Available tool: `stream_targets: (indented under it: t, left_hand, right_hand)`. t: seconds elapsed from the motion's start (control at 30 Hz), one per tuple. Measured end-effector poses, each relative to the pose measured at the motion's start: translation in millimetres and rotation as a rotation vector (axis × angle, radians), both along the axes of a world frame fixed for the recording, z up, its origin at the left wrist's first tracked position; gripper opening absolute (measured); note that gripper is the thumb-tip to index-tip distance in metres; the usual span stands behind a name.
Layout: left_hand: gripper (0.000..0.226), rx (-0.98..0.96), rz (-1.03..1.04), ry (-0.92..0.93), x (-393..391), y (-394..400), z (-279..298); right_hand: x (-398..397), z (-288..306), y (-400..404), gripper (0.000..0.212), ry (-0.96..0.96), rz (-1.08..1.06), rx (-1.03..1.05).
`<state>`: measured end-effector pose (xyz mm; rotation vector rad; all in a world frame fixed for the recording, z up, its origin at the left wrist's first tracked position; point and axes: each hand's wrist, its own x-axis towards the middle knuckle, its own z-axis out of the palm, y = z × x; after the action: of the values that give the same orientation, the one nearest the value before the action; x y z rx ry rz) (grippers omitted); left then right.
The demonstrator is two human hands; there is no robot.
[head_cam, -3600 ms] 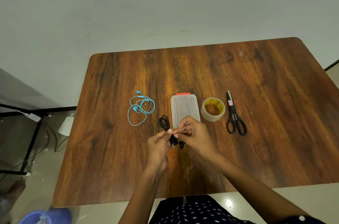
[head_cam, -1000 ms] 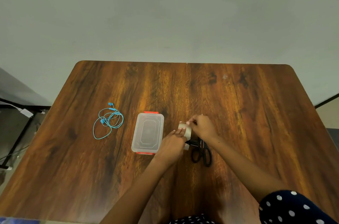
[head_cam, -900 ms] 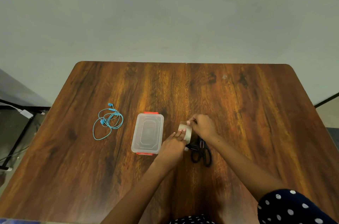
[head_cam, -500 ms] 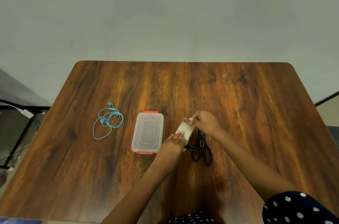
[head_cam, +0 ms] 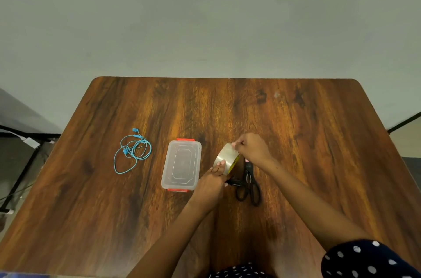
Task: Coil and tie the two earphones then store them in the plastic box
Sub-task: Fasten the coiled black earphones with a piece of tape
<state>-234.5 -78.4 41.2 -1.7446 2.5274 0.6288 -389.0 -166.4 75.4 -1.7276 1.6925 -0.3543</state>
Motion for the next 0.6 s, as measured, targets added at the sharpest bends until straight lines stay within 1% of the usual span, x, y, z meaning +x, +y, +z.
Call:
stream_targets:
  t: [0.1, 0.17, 0.2, 0.23, 0.27, 0.33, 0.37, 0.4, 0.43, 0.47, 0.5, 0.57, 0.6]
  left_hand:
    - [0.045, 0.037, 0.042, 0.089, 2.7, 1.7, -0.3]
    - [0.033, 0.070, 0.081, 0.204, 6.0, 1.0, -1.3]
    - [0.027, 0.099, 0.111, 0.293, 7.6, 0.7, 1.3]
    - [0.023, 0.159, 0.178, 0.438, 10.2, -0.3, 4.0]
    - [0.022, 0.254, 0.294, 0.662, 13.1, -0.9, 10.0]
    - [0.021, 0.526, 0.559, 1.188, 17.8, -6.4, 26.9]
    - [0.019, 0.653, 0.652, 1.445, 20.3, -10.1, 30.7]
    - [0.014, 0.735, 0.711, 1.671, 22.0, -14.9, 31.7]
    - [0.010, 0.782, 0.740, 1.837, 23.5, -18.8, 30.6]
    - [0.014, 0.801, 0.732, 1.951, 22.2, -21.3, 30.6]
    - [0.022, 0.803, 0.722, 2.014, 20.8, -21.7, 28.6]
    - [0.028, 0.806, 0.726, 2.073, 19.4, -18.6, 29.6]
    - [0.029, 0.809, 0.722, 2.093, 19.4, -17.1, 28.4]
  right_hand:
    - [0.7, 3.3, -3.2, 0.029, -0.070, -0.073, 0.092]
    - [-0.2, 2.5, -6.6, 0.029, -0.125, -0.128, 0.171]
    - [-0.2, 3.5, -6.4, 0.027, -0.153, -0.156, 0.192]
    - [0.9, 5.1, -5.3, 0.026, -0.166, -0.181, 0.198]
    - [2.3, 6.1, -3.7, 0.028, -0.159, -0.203, 0.186]
    - [6.5, 7.9, 0.3, 0.028, -0.118, -0.238, 0.143]
    - [10.3, 9.7, 3.1, 0.028, -0.101, -0.251, 0.132]
    - [14.0, 11.3, 6.0, 0.028, -0.091, -0.257, 0.126]
    - [18.1, 11.1, 8.4, 0.027, -0.083, -0.261, 0.126]
    - [21.3, 10.8, 10.3, 0.026, -0.066, -0.267, 0.127]
    - [24.6, 11.0, 12.7, 0.029, -0.048, -0.273, 0.123]
    - [32.3, 10.5, 19.3, 0.038, -0.023, -0.270, 0.093]
    - [35.4, 10.5, 22.6, 0.038, -0.020, -0.273, 0.084]
